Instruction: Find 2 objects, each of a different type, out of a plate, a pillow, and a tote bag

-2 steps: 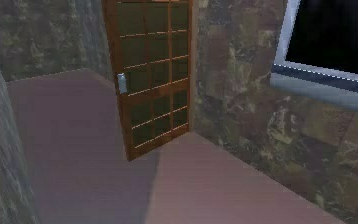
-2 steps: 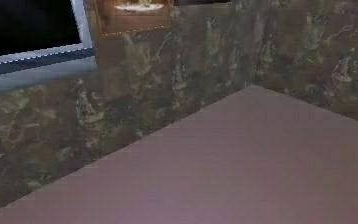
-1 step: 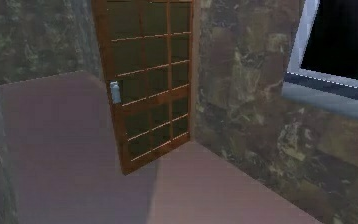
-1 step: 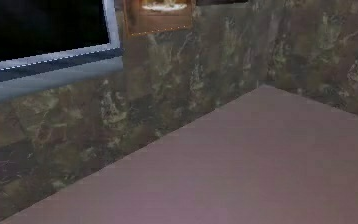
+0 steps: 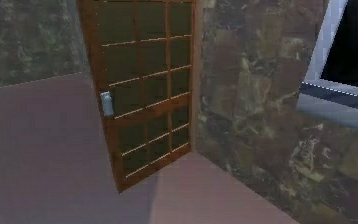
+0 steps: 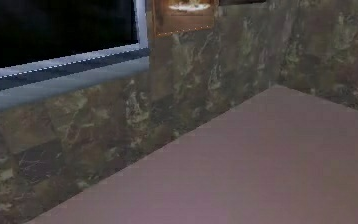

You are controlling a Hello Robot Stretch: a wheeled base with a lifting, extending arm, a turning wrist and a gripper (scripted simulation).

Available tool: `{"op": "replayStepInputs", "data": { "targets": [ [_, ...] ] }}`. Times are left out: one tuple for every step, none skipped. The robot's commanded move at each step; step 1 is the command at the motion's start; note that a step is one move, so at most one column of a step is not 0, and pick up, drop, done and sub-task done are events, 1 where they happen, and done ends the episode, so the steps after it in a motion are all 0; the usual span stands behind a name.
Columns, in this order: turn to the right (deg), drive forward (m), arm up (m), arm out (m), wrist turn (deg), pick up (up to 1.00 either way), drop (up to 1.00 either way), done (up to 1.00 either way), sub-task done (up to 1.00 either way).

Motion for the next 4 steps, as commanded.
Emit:
{"op": "replayStepInputs", "data": {
  "targets": [
    [-30.0,0.0,0.0,0.0,0.0,0.0,0.0,0.0,0.0],
    [0.0,1.0,0.0,0.0,0.0,0.0,0.0,0.0,0.0],
    [-3.0,0.0,0.0,0.0,0.0,0.0,0.0,0.0,0.0],
    [0.0,0.65,0.0,0.0,0.0,0.0,0.0,0.0,0.0]
  ]
}}
